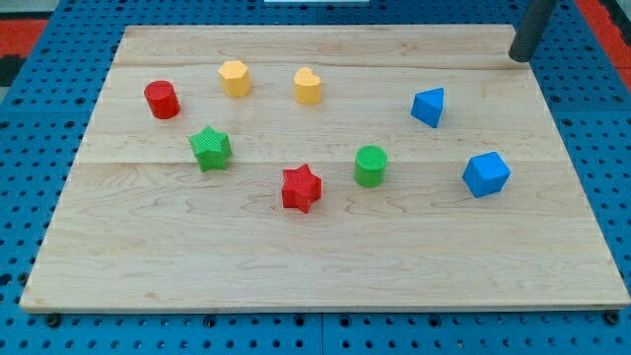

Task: Move the blue cube down a bit

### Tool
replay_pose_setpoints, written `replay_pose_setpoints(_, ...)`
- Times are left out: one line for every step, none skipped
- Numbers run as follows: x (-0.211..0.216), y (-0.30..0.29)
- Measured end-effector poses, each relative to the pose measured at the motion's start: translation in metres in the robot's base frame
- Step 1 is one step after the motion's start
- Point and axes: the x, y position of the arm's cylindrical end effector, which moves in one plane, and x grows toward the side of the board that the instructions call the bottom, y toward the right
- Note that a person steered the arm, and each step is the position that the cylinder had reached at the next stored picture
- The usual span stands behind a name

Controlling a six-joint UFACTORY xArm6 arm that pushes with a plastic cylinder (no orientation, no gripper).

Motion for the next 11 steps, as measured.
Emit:
replay_pose_setpoints(0.001, 0.008)
replay_pose_setpoints(0.001, 0.016)
replay_pose_setpoints(0.0, 0.011)
replay_pose_setpoints(0.023, -0.017)
replay_pose_setpoints(0.047, -0.072)
replay_pose_setpoints(0.053, -0.1)
replay_pose_setpoints(0.073, -0.102)
replay_pose_setpoints(0.146, -0.108)
replay_pose_setpoints(0.19, -0.113)
replay_pose_setpoints(0.216, -0.107)
replay_pose_setpoints(0.196, -0.079)
